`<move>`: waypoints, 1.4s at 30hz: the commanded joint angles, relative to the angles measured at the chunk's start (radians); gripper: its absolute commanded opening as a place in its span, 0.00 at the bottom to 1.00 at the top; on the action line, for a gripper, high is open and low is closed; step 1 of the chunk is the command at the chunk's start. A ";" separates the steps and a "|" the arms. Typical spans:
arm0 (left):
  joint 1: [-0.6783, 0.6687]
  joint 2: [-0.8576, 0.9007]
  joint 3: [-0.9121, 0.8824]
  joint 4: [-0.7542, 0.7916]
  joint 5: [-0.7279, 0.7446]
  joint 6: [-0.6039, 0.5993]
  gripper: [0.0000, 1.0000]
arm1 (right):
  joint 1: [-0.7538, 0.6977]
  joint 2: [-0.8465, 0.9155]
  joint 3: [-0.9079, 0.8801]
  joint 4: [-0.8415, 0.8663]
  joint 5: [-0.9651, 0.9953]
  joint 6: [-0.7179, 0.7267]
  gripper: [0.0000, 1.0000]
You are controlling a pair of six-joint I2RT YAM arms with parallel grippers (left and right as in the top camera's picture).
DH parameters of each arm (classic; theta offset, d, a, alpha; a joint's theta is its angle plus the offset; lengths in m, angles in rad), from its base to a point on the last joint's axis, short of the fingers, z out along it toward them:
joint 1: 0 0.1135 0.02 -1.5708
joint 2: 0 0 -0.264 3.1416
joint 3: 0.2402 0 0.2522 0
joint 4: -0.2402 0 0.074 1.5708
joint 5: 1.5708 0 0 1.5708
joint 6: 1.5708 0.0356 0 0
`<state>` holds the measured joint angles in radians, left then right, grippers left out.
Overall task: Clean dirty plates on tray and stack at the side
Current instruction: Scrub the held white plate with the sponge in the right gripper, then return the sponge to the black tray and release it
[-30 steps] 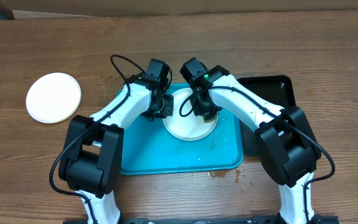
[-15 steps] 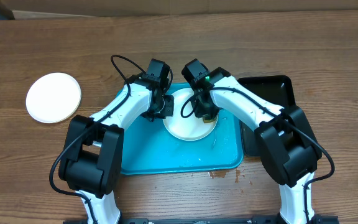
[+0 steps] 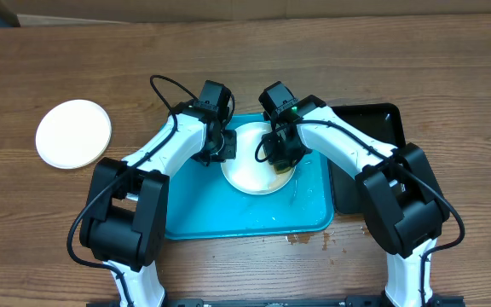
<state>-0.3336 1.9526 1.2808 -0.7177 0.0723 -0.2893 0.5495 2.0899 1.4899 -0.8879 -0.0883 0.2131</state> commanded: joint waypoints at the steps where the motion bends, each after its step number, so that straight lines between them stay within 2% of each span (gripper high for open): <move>1: -0.007 -0.002 -0.003 0.005 -0.002 -0.003 0.04 | 0.015 0.022 -0.038 0.017 -0.207 -0.007 0.04; 7: -0.007 -0.002 -0.003 0.005 -0.002 -0.003 0.04 | 0.012 0.022 -0.031 0.085 -0.329 -0.005 0.04; 10: -0.007 -0.002 -0.003 0.004 -0.002 -0.003 0.04 | -0.013 0.022 0.015 0.067 -0.351 -0.011 0.04; 18: -0.007 -0.002 -0.003 0.004 -0.002 -0.003 0.04 | -0.169 0.016 0.260 -0.200 -0.514 -0.135 0.04; 22: -0.007 -0.002 -0.003 0.004 -0.002 -0.003 0.05 | -0.257 0.008 0.351 -0.360 -0.519 -0.190 0.04; 25: -0.007 -0.002 -0.003 0.004 -0.002 -0.003 0.06 | -0.336 -0.001 0.365 -0.446 -0.454 -0.192 0.04; 27: -0.007 -0.002 -0.003 0.004 -0.002 -0.003 0.10 | -0.387 -0.001 0.364 -0.497 -0.382 -0.192 0.04; 29: -0.007 -0.002 -0.003 0.004 -0.001 -0.003 0.13 | -0.437 -0.001 0.351 -0.545 -0.274 -0.183 0.04; 32: -0.008 -0.002 -0.003 0.004 -0.001 -0.003 0.13 | -0.481 -0.001 0.326 -0.585 -0.112 -0.129 0.04; 36: -0.007 -0.002 -0.003 0.004 -0.001 -0.003 0.13 | -0.512 -0.001 0.267 -0.578 0.108 0.002 0.04; 42: -0.007 -0.002 -0.003 0.004 -0.001 -0.003 0.14 | -0.512 -0.001 0.167 -0.480 0.140 0.008 0.04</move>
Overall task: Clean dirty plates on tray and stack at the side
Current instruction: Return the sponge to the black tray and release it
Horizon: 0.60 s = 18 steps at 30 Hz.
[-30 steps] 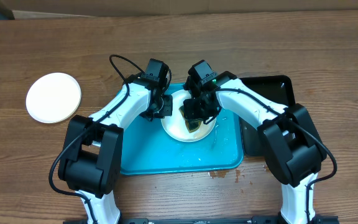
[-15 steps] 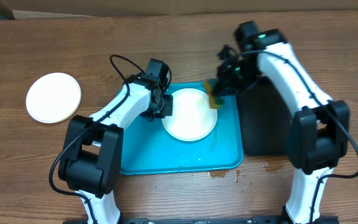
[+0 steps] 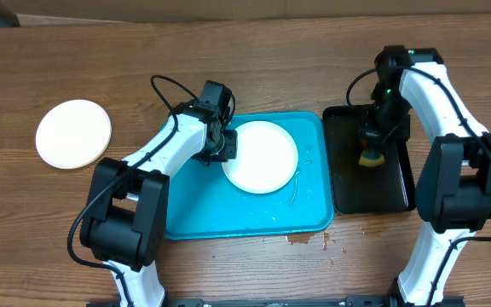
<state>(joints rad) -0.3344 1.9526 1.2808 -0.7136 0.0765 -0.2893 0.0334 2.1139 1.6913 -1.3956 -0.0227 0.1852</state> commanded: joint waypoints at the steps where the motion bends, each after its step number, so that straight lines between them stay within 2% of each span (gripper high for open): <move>1: -0.006 -0.002 -0.003 0.000 -0.005 -0.003 0.15 | 0.004 -0.025 -0.051 0.045 0.074 0.036 0.04; 4: -0.006 -0.002 -0.003 0.000 -0.005 -0.003 0.15 | 0.004 -0.025 -0.085 0.083 0.074 0.037 0.06; 6: -0.006 -0.002 -0.003 0.000 -0.005 -0.003 0.18 | 0.004 -0.025 -0.105 0.102 0.074 0.036 0.21; 8: -0.006 -0.002 -0.003 0.000 -0.005 -0.003 0.22 | 0.004 -0.025 -0.118 0.113 0.074 0.036 0.44; 9: -0.006 -0.002 -0.003 0.000 -0.005 -0.003 0.26 | 0.004 -0.025 -0.119 0.114 0.074 0.035 0.48; 14: -0.007 -0.002 -0.003 -0.005 -0.005 -0.003 0.43 | -0.006 -0.025 -0.026 0.042 0.074 -0.002 0.51; 18: -0.006 -0.002 -0.003 -0.008 -0.005 -0.003 0.45 | -0.045 -0.027 0.175 -0.087 0.074 -0.002 0.52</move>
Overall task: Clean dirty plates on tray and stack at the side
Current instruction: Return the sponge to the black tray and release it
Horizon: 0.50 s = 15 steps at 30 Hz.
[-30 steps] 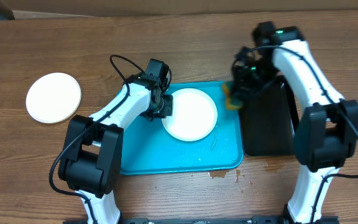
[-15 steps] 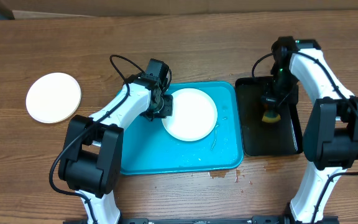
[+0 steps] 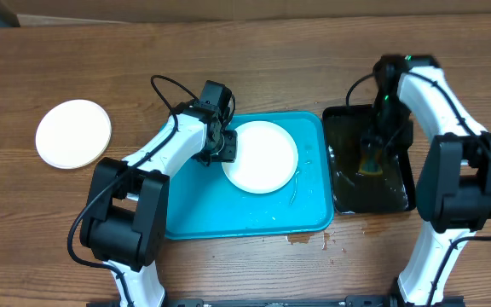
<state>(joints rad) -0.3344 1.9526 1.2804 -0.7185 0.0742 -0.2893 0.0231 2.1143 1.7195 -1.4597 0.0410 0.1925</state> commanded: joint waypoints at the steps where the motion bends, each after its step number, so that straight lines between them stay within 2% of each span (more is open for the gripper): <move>1: -0.006 -0.002 -0.003 -0.005 -0.003 -0.003 0.46 | -0.050 -0.027 0.200 -0.043 0.010 -0.008 0.52; 6: -0.007 -0.002 -0.003 -0.010 0.005 -0.003 0.46 | -0.151 -0.027 0.354 -0.059 0.010 0.016 0.74; 8: -0.007 -0.002 -0.003 -0.014 0.005 -0.003 0.45 | -0.205 -0.027 0.362 -0.057 0.010 0.018 1.00; 15: -0.010 0.003 -0.005 -0.017 0.006 -0.008 0.39 | -0.332 -0.027 0.362 -0.044 0.010 0.017 1.00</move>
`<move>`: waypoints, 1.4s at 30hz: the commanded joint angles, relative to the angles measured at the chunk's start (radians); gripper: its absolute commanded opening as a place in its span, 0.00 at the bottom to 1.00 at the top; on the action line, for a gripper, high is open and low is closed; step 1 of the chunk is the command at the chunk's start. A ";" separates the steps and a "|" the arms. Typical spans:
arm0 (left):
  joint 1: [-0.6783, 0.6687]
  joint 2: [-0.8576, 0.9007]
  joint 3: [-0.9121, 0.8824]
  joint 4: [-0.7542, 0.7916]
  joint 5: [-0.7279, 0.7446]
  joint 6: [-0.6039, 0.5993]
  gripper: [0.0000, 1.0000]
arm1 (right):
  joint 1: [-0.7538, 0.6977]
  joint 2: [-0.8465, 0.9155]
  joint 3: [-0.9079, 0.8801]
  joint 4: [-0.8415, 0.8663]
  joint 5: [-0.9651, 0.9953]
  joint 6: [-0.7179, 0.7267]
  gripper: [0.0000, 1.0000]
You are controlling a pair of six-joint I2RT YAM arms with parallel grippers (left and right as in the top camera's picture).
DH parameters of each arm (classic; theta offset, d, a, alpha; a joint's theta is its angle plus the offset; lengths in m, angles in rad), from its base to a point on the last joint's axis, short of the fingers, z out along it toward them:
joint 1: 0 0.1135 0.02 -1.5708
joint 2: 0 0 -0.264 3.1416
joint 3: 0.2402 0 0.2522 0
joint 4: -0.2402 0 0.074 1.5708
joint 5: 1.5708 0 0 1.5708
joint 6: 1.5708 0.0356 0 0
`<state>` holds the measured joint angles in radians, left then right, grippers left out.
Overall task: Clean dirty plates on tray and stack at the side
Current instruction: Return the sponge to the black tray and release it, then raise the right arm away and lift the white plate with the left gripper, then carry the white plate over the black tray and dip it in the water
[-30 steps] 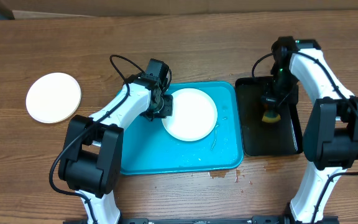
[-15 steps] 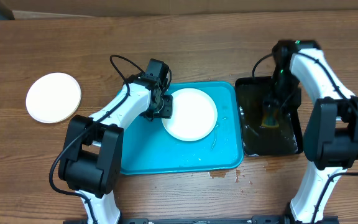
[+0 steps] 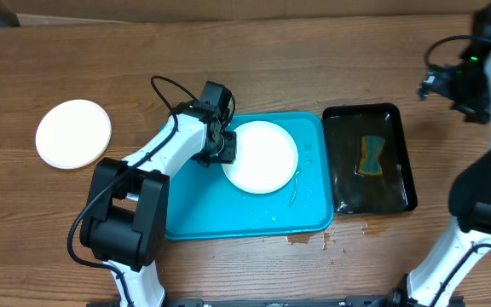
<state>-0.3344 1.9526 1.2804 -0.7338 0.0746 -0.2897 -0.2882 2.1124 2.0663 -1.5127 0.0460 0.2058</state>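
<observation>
A white plate [image 3: 262,157] lies on the blue tray [image 3: 196,217]. My left gripper [image 3: 226,150] is shut on the plate's left rim. A second white plate [image 3: 73,134] rests on the table at the far left. A yellow and green sponge [image 3: 370,156] lies loose in the water of the black tray [image 3: 396,109]. My right gripper [image 3: 430,85] hangs empty and open over the table, up and to the right of the black tray and apart from the sponge.
Small smears and crumbs [image 3: 293,198] remain on the blue tray to the right of the plate. A few wet spots [image 3: 307,240] mark the wooden table [image 3: 314,60] in front of the two trays.
My right gripper let go of the sponge in the black tray and has moved away to the far upper right. The left gripper and the plate have not moved.
First my right gripper pressed the sponge on the plate while the left held the plate's rim. Then the right was over the black tray with the sponge, then down in its water. Now the sponge lies there alone and the right arm is withdrawn.
</observation>
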 commanded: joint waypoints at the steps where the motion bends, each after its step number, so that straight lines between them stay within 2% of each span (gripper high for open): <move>1: -0.013 0.005 -0.008 -0.001 0.005 -0.016 0.38 | -0.032 -0.025 0.015 0.016 0.005 0.004 1.00; 4: -0.024 0.006 -0.037 0.028 0.005 -0.030 0.38 | -0.053 -0.025 0.015 0.028 0.005 0.004 1.00; 5: -0.027 0.006 -0.048 0.042 0.004 -0.029 0.35 | -0.058 -0.025 0.015 0.031 0.005 0.004 1.00; 6: -0.030 0.006 -0.056 0.055 0.005 -0.029 0.28 | -0.059 -0.025 0.015 0.036 0.005 0.004 1.00; 7: -0.031 0.006 -0.060 0.059 0.004 -0.029 0.13 | -0.059 -0.025 0.015 0.042 0.005 0.004 1.00; 8: -0.031 0.006 -0.059 0.058 0.004 -0.029 0.04 | -0.059 -0.025 0.015 0.049 0.005 0.004 1.00; 13: -0.023 -0.010 -0.010 -0.001 0.003 -0.021 0.04 | -0.059 -0.025 0.015 0.053 0.005 0.004 1.00; 20: -0.003 -0.080 0.175 -0.151 -0.091 -0.009 0.04 | -0.059 -0.025 0.015 0.053 0.005 0.004 1.00; 24: -0.003 -0.109 0.272 -0.164 -0.081 -0.009 0.04 | -0.059 -0.025 0.015 0.053 0.005 0.004 1.00; 30: -0.047 -0.117 0.361 -0.135 -0.077 -0.010 0.04 | -0.059 -0.025 0.015 0.053 0.005 0.004 1.00; 37: -0.182 -0.116 0.365 0.003 -0.093 -0.013 0.04 | -0.059 -0.025 0.015 0.053 0.005 0.004 1.00; 39: -0.236 -0.116 0.365 0.049 -0.128 -0.013 0.04 | -0.059 -0.025 0.015 0.053 0.005 0.004 1.00; 42: -0.334 -0.114 0.365 0.097 -0.256 -0.010 0.04 | -0.059 -0.025 0.015 0.053 0.005 0.004 1.00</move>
<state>-0.5869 1.8568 1.6253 -0.6605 -0.0582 -0.3115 -0.3454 2.1124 2.0663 -1.4647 0.0490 0.2058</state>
